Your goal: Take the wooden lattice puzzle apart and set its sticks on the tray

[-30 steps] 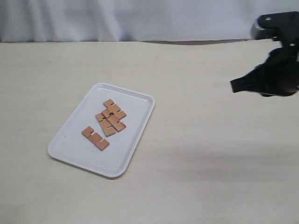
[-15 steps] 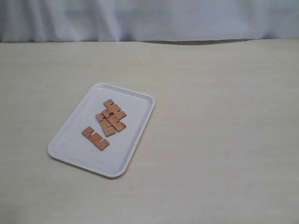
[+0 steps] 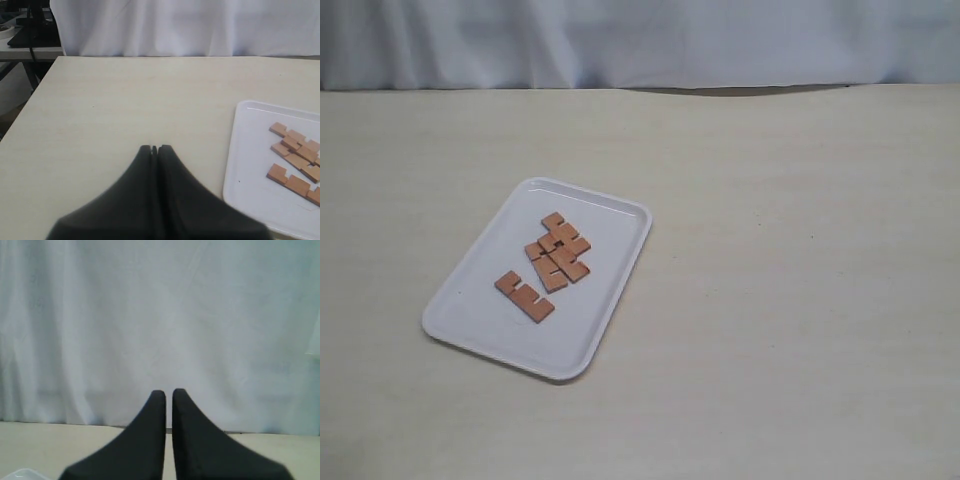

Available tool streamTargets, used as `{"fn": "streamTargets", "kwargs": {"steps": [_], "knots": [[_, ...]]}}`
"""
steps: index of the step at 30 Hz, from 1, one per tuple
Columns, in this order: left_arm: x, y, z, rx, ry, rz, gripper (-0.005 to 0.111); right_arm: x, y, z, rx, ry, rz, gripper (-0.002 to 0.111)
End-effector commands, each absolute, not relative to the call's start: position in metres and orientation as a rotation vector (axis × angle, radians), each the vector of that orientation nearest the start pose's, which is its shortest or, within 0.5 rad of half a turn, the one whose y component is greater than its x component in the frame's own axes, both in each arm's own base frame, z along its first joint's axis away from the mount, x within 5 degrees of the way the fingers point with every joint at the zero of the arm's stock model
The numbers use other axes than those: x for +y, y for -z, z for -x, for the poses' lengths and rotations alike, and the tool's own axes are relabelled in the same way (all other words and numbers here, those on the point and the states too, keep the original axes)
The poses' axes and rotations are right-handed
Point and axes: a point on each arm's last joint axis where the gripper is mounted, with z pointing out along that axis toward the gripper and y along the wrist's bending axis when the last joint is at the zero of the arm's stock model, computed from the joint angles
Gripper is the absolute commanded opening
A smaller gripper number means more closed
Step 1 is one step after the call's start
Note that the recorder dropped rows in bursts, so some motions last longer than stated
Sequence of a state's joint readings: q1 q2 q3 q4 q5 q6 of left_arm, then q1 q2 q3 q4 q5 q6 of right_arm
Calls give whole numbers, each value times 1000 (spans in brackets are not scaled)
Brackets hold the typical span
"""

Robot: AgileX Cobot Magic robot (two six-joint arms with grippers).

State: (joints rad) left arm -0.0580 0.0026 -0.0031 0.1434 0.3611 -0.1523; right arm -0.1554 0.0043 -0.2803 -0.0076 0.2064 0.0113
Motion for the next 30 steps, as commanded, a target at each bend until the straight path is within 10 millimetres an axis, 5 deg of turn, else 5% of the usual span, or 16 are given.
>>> {"fn": "streamTargets", "kwargs": {"steps": [1,12,30], "knots": [[1,-182,-53,1835,10,-11,0,-5,-278,-36,1434,81,-147,5],[1,-182,-53,1835,10,-11,0,-8,-204,-56,1568,31,-205,5],[1,-182,-53,1835,10,-11,0,-7,-196,-56,1651,-8,-236,5]]}}
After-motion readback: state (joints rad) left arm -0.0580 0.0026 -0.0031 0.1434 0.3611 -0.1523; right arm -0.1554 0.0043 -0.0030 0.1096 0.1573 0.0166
